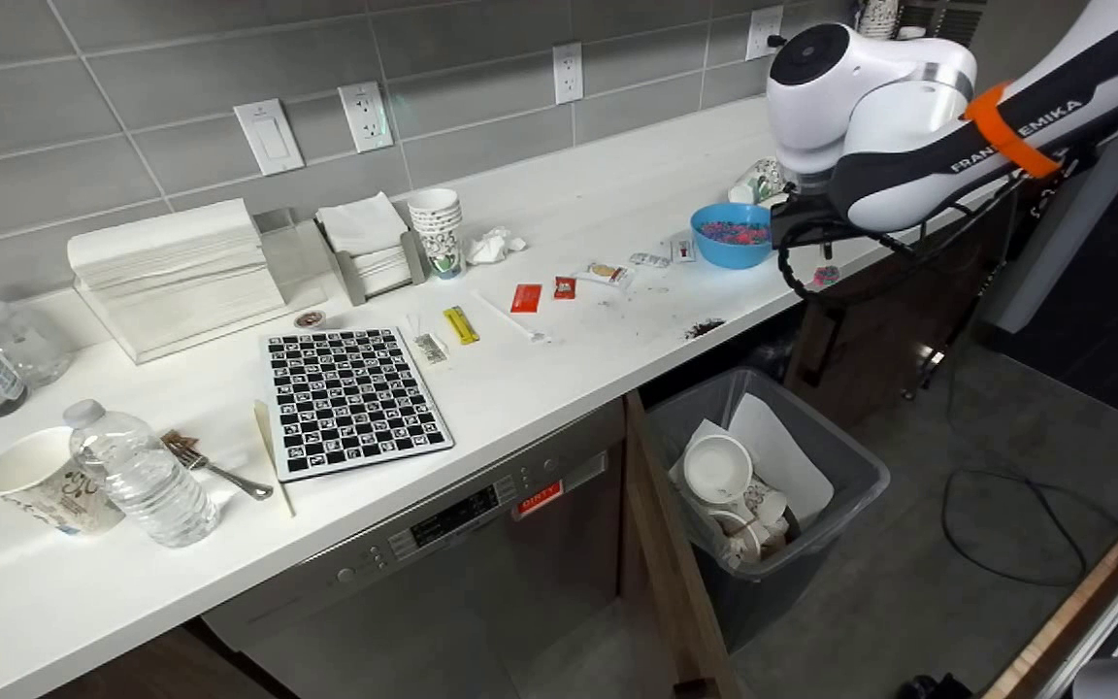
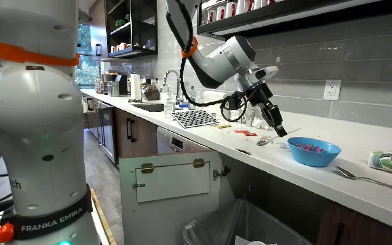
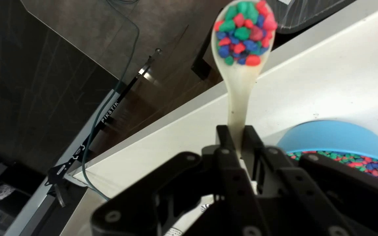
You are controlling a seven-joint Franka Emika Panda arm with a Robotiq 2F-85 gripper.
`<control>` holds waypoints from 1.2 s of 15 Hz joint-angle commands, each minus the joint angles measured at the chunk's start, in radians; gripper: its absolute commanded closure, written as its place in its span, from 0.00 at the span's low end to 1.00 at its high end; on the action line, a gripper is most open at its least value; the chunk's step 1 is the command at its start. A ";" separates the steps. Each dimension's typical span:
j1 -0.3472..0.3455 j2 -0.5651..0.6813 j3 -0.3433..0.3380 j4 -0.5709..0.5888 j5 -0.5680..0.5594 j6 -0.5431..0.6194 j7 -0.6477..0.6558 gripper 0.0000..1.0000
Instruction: Pour a spoonful of the blue bowl's contents into the bin
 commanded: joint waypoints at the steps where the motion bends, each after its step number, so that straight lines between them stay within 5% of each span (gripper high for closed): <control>1: -0.010 0.002 0.032 0.008 -0.036 -0.066 0.032 0.97; 18: 0.013 0.057 0.115 0.108 -0.185 -0.365 0.118 0.97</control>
